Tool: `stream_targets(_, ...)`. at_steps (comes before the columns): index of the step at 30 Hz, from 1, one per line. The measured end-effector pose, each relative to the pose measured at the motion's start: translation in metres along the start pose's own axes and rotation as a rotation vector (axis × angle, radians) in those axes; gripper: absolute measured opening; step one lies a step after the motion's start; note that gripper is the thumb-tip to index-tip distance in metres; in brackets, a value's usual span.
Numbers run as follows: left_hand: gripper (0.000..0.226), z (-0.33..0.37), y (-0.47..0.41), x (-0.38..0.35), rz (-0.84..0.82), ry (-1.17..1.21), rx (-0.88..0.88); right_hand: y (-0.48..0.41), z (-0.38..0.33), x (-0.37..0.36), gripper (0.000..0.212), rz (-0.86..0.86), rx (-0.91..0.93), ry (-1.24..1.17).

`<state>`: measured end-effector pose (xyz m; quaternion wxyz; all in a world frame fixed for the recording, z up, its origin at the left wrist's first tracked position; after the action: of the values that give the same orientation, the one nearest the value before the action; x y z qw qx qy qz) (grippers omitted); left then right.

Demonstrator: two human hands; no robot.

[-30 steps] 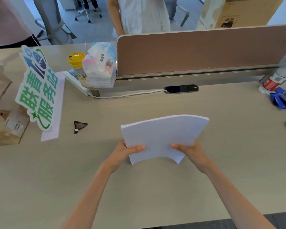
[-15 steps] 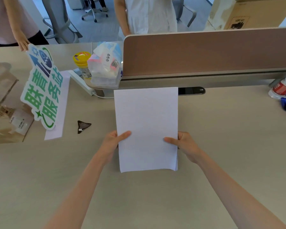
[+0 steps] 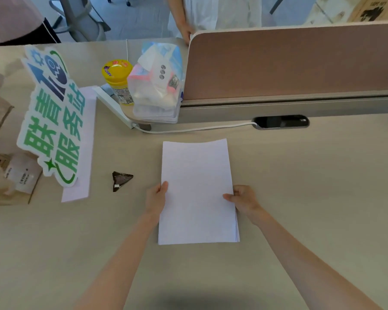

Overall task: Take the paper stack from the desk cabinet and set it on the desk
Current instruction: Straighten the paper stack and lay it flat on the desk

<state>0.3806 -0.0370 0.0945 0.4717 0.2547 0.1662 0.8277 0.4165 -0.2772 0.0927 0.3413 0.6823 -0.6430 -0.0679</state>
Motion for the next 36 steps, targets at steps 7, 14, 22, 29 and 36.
stream_targets(7, 0.041, -0.002, -0.022, 0.003, 0.180, -0.609, -0.225, -0.007, -0.008, -0.012, 0.033, 0.179, 0.058, 0.283)
stream_targets(14, 0.031, -0.009, -0.028, 0.013, 0.280, -0.811, -0.309, -0.001, -0.013, -0.013, 0.039, 0.274, 0.049, 0.364)
stream_targets(22, 0.028, -0.007, -0.020, 0.015, 0.247, -0.595, -0.268, 0.007, -0.005, -0.017, 0.035, 0.344, 0.067, 0.369)
stream_targets(29, 0.029, -0.028, 0.034, 0.020, 0.251, -0.384, -0.153, 0.043, 0.029, -0.019, 0.021, 0.402, 0.059, 0.310)
stream_targets(36, 0.027, -0.033, 0.059, 0.017, 0.268, -0.317, -0.175, 0.056, 0.037, -0.018, 0.021, 0.421, 0.098, 0.246)
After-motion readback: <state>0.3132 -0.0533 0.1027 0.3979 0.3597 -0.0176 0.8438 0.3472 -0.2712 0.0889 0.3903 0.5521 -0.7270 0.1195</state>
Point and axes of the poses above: each hand's wrist, its own y-axis away from the middle knuckle, its own x-axis out of the back of the hand, z = x × y, the point moved 1 cm from there along -y, towards the middle knuckle, and after that the axes turned 7 degrees about z, right-handed, at the moved point
